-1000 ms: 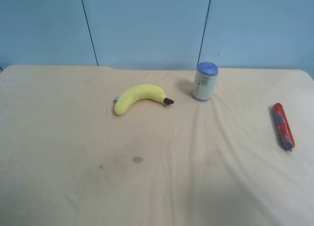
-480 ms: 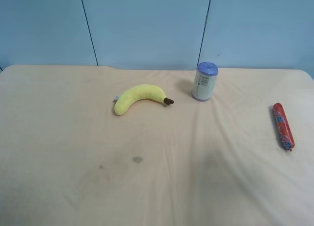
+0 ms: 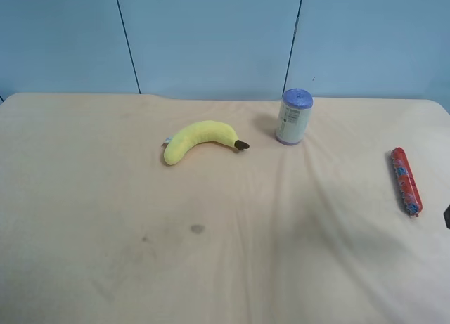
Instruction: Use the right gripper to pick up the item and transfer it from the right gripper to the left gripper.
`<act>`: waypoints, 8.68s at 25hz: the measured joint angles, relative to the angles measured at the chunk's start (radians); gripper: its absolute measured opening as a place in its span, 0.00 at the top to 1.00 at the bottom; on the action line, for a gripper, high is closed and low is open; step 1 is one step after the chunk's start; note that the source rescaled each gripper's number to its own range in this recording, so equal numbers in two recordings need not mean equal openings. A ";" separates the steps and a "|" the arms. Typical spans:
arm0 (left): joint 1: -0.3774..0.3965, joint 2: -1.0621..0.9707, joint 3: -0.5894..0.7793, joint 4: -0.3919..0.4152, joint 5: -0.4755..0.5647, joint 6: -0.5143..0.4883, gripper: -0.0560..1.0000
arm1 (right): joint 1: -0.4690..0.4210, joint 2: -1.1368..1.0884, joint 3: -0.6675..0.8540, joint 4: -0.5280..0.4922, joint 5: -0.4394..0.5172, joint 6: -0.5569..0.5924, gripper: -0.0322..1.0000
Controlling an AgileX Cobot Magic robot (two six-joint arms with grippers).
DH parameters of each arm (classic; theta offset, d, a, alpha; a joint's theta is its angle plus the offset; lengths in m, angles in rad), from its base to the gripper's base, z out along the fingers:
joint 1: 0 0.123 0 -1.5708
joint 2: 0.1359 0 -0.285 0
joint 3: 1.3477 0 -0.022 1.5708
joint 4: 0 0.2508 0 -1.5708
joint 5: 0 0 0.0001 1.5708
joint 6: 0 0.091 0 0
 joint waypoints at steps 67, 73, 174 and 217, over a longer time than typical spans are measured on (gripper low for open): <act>0.000 0.000 0.000 0.000 0.000 0.000 0.00 | -0.303 0.856 -0.016 -0.012 -0.944 -0.058 0.00; 0.000 0.000 0.000 0.000 0.000 0.000 0.00 | -0.304 0.898 -0.017 -0.009 -1.008 -0.058 0.00; 0.000 0.000 0.000 0.000 0.000 0.000 0.00 | 0.477 0.639 -0.505 0.275 -0.685 -0.860 0.96; 0.000 0.000 0.000 0.000 0.000 0.000 0.00 | 0.488 0.639 -0.505 0.424 -0.749 -0.906 0.96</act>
